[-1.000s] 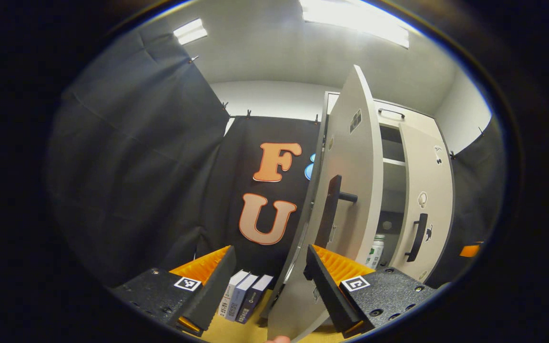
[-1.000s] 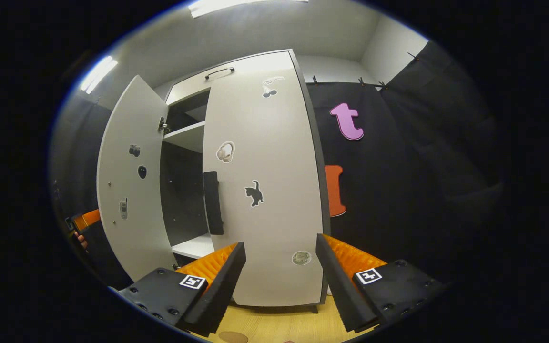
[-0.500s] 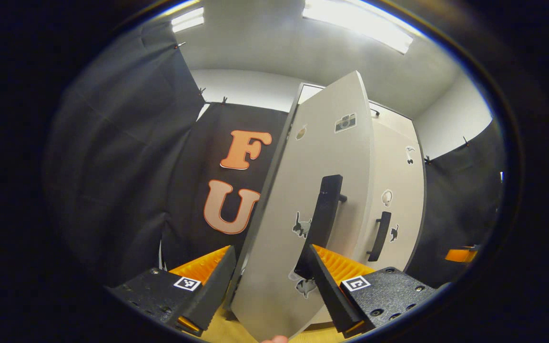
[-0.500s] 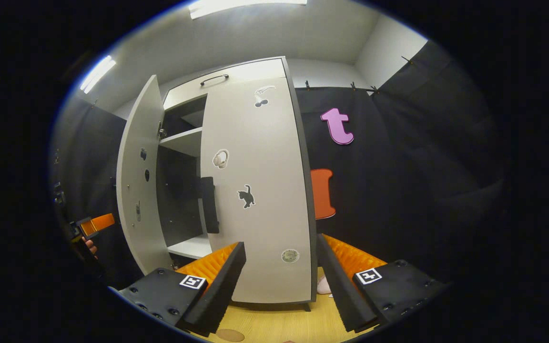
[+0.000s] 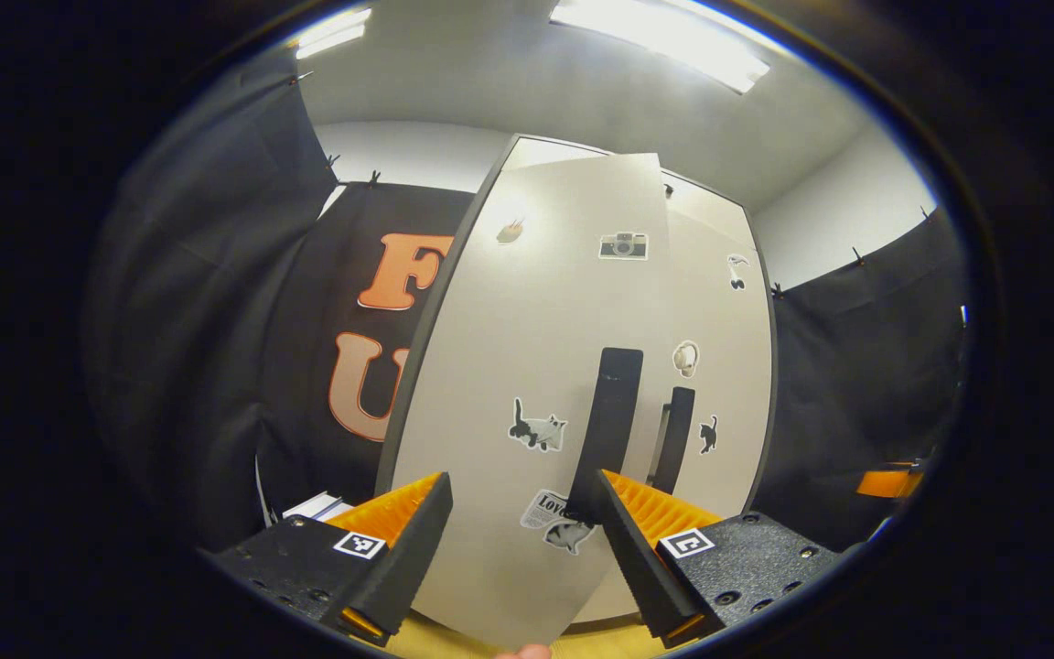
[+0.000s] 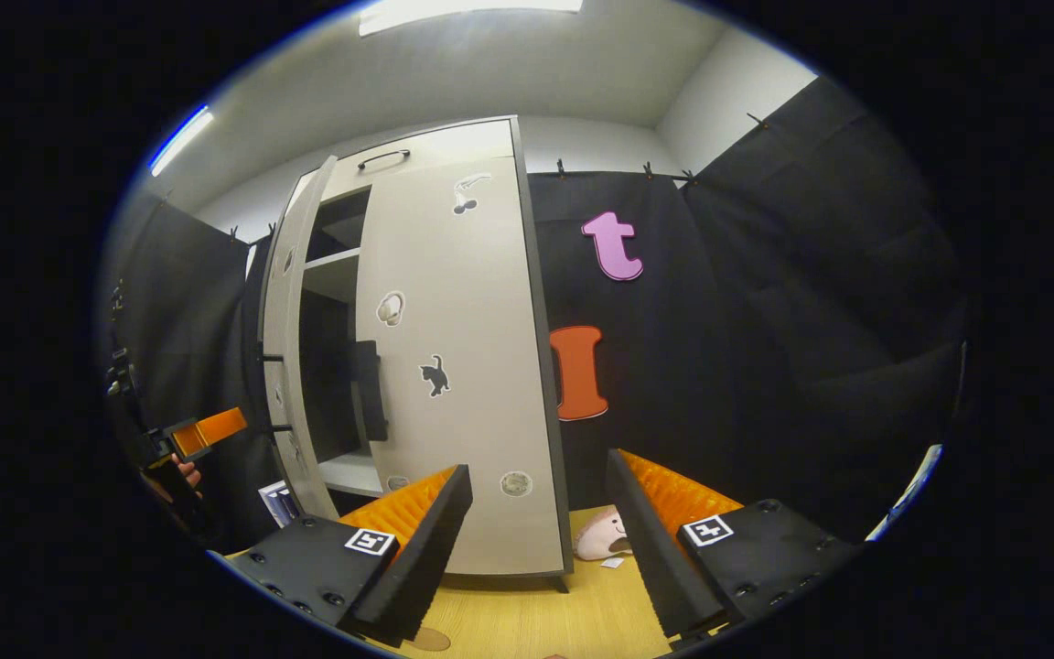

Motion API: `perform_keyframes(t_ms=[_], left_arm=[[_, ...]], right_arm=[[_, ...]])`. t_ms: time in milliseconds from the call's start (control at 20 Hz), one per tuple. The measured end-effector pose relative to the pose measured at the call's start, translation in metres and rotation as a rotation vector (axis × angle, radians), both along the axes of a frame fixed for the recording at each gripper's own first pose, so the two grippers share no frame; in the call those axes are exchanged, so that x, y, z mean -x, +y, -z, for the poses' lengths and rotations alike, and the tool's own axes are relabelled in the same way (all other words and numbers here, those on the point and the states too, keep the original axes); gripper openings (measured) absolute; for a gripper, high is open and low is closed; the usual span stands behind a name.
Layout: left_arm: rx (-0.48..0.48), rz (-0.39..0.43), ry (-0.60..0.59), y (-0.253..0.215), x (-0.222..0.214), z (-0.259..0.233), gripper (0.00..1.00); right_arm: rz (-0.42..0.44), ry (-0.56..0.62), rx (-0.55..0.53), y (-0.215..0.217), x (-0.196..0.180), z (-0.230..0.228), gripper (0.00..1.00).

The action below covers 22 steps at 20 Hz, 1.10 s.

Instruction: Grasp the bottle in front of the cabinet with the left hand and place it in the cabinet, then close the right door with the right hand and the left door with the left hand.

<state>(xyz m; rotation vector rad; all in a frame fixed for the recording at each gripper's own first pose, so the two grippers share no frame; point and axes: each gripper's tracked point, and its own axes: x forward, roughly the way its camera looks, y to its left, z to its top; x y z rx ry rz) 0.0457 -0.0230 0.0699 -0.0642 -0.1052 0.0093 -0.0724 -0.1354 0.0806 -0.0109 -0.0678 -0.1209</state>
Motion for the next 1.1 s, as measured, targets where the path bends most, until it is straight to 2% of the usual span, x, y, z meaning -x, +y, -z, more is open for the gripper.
perform_keyframes(t_ms=[500,550,600,1100], left_arm=[[0.041,0.088,0.021,-0.028,-0.046,0.019,0.94],[0.039,0.094,0.020,-0.030,-0.050,0.021,0.96],[0.037,0.100,0.023,-0.032,-0.053,0.023,0.94],[0.051,0.129,0.027,-0.043,-0.089,0.035,0.94]], right_arm=[[0.105,-0.021,0.007,-0.028,0.016,-0.002,0.98],[0.117,-0.021,0.006,-0.031,0.016,-0.001,0.98],[0.128,-0.019,0.005,-0.034,0.019,0.000,0.98],[0.225,-0.013,0.006,-0.054,0.032,0.003,0.98]])
